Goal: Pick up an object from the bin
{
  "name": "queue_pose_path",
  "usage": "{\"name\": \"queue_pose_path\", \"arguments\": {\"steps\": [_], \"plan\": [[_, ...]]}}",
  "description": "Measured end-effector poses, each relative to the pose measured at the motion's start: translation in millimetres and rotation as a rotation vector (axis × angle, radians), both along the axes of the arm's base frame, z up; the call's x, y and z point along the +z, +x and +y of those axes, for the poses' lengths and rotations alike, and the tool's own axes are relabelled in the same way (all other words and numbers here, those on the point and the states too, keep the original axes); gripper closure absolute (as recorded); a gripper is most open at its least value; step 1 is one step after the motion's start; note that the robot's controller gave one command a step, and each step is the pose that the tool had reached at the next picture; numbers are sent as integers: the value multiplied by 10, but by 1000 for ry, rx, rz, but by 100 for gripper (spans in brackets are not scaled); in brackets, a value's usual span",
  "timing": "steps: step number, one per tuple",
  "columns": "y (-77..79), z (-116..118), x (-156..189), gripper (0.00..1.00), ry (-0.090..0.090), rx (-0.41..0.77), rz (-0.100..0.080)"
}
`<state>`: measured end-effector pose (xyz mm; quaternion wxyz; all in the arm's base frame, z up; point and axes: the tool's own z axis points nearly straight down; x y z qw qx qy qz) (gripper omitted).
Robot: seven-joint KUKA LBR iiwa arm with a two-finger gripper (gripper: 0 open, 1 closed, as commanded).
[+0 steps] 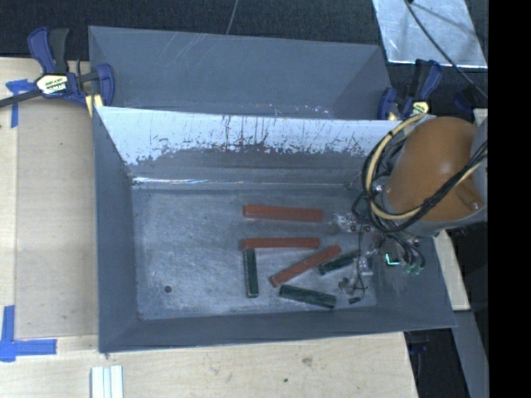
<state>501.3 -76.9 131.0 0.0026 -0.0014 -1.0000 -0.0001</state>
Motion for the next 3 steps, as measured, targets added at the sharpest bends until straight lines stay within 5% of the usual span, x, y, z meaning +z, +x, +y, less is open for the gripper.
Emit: {"name": "queue_pose_path", "arguments": {"steps": [1,2,3], "plan": [[21,2,40,0,-1,3,-8],[441,-297,-593,100,-1,-129,-9],[623,-135,-90,100,-1,-137,-3]]}}
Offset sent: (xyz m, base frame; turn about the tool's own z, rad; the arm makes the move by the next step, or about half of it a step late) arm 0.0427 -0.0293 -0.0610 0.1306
